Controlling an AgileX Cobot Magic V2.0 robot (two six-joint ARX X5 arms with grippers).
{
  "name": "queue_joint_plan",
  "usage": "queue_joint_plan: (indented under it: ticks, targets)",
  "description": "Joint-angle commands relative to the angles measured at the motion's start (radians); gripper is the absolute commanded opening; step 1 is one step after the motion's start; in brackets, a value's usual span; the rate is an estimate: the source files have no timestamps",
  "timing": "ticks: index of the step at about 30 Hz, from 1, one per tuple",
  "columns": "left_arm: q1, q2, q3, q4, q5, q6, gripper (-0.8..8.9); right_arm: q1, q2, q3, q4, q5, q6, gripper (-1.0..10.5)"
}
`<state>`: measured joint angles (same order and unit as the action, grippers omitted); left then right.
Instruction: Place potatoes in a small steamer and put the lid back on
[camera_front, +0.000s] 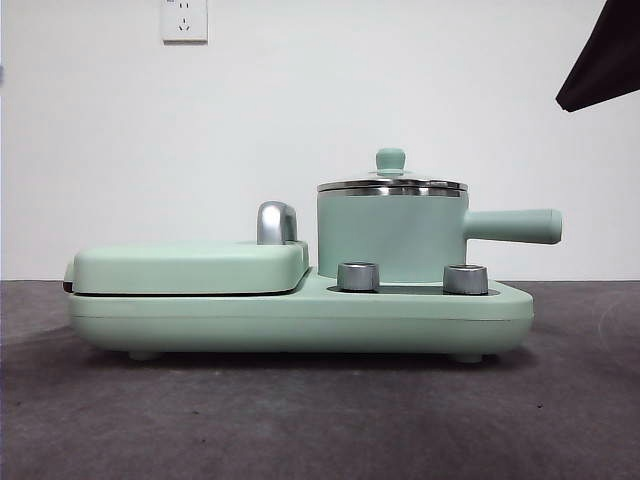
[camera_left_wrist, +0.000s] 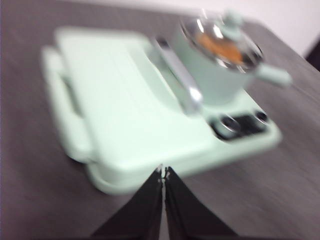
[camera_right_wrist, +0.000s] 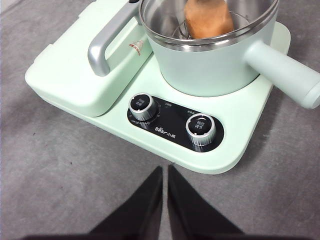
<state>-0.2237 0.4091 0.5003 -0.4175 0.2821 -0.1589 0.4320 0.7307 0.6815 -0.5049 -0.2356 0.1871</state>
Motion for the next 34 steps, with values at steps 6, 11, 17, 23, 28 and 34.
queue_joint_plan:
  ticks: [6, 11, 17, 23, 28, 34]
  targets:
    - [0.149, -0.272, -0.312, 0.188, -0.201, 0.046, 0.06, 0.006, 0.005, 0.005, 0.011, 0.0, -0.009, 0.1]
    - [0.203, -0.383, -0.415, 0.188, -0.294, 0.048, 0.06, 0.006, 0.005, 0.005, 0.011, 0.0, -0.009, 0.1]
    - [0.23, -0.406, -0.478, 0.217, -0.289, 0.053, 0.06, 0.006, 0.005, 0.005, 0.011, 0.0, -0.009, 0.1]
    - [0.23, -0.406, -0.487, 0.248, -0.279, 0.051, 0.06, 0.006, 0.005, 0.005, 0.011, 0.0, -0.009, 0.1]
    - [0.23, -0.406, -0.486, 0.249, -0.279, 0.051, 0.06, 0.006, 0.005, 0.005, 0.011, 0.0, -0.009, 0.1]
    - [0.23, -0.406, -0.486, 0.254, -0.279, 0.051, 0.06, 0.006, 0.005, 0.005, 0.011, 0.0, -0.009, 0.1]
